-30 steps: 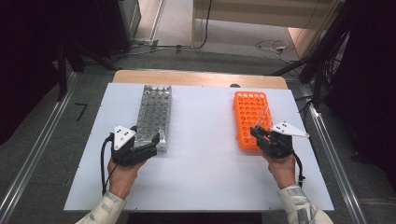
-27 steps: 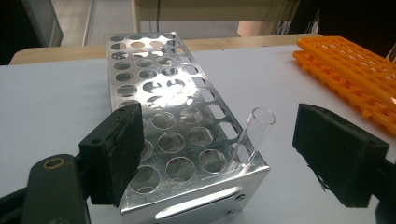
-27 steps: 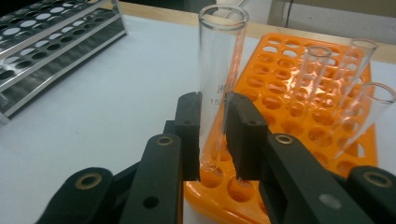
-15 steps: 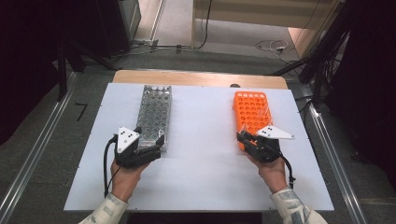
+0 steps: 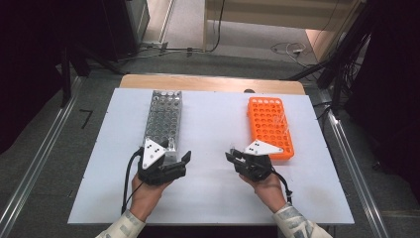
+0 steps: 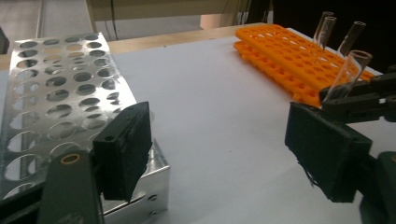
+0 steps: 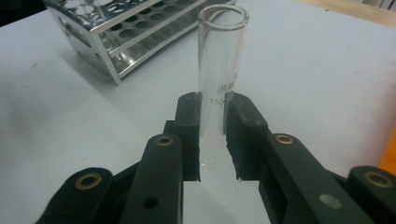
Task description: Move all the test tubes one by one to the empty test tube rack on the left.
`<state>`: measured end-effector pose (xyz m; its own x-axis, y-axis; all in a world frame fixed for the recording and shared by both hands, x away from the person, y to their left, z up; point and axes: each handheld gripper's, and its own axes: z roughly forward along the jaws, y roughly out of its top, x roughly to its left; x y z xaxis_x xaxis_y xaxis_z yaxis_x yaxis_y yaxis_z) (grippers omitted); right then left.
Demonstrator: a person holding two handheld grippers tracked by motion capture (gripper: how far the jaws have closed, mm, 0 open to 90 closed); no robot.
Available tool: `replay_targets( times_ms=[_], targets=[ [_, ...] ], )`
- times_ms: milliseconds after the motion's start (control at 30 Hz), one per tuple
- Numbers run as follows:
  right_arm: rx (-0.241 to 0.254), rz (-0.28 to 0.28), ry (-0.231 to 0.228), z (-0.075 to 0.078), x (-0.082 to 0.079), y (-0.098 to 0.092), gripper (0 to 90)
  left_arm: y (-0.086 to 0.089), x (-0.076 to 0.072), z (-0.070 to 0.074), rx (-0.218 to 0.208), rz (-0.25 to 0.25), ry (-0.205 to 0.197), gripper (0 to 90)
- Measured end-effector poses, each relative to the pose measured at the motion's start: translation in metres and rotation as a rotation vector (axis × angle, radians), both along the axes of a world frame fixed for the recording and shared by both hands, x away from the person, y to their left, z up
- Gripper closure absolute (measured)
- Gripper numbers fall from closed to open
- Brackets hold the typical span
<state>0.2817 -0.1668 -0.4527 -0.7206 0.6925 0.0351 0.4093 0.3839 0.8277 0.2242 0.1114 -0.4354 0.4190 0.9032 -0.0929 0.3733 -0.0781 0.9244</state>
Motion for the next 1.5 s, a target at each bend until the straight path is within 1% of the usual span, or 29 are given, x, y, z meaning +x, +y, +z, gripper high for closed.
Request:
replay_targets(
  times_ms=[100, 233, 267, 400, 467, 600, 667, 800, 933, 1033, 1133, 1300, 1433, 1500],
  targets=[
    [-0.007, 0.025, 0.003, -0.002, -0.003, 0.009, 73.0, -0.009, 0.000, 0.000, -0.004, -0.033, 0.001, 25.7],
    [-0.014, 0.046, 0.012, -0.004, -0.006, 0.017, 73.0, -0.022, 0.000, -0.002, 0.006, -0.071, 0.007, 27.8],
    [-0.016, 0.054, 0.012, -0.005, -0.006, 0.019, 73.0, -0.025, 0.000, -0.003, 0.012, -0.074, 0.006, 27.9],
    [-0.027, 0.070, 0.013, -0.008, -0.008, 0.025, 73.0, -0.035, 0.002, -0.005, 0.014, -0.094, 0.010, 28.6],
    [-0.031, 0.080, 0.014, -0.010, -0.009, 0.029, 73.0, -0.038, 0.002, -0.006, 0.017, -0.105, 0.015, 29.7],
    [-0.043, 0.101, 0.019, -0.012, -0.011, 0.036, 73.0, -0.045, 0.003, -0.008, 0.034, -0.118, 0.006, 31.6],
    [-0.046, 0.112, 0.020, -0.013, -0.012, 0.040, 73.0, -0.047, 0.003, -0.009, 0.032, -0.123, 0.010, 33.3],
    [-0.049, 0.125, 0.021, -0.015, -0.014, 0.044, 73.0, -0.052, 0.004, -0.010, 0.032, -0.149, 0.017, 39.2],
    [-0.049, 0.135, 0.024, -0.015, -0.016, 0.047, 73.0, -0.055, 0.005, -0.012, 0.033, -0.171, 0.019, 48.7],
    [-0.047, 0.140, 0.022, -0.014, -0.017, 0.047, 73.0, -0.057, 0.005, -0.013, 0.033, -0.188, 0.023, 57.4],
    [-0.042, 0.142, 0.026, -0.014, -0.017, 0.047, 73.0, -0.058, 0.006, -0.013, 0.033, -0.196, 0.026, 64.0],
    [-0.042, 0.143, 0.028, -0.014, -0.017, 0.047, 73.0, -0.059, 0.006, -0.012, 0.037, -0.198, 0.016, 73.7],
    [-0.037, 0.140, 0.028, -0.014, -0.017, 0.046, 72.9, -0.060, 0.007, -0.010, 0.048, -0.207, 0.013, 74.6],
    [-0.032, 0.136, 0.029, -0.013, -0.017, 0.046, 72.6, -0.060, 0.007, -0.009, 0.042, -0.208, 0.016, 74.8]
  ],
)
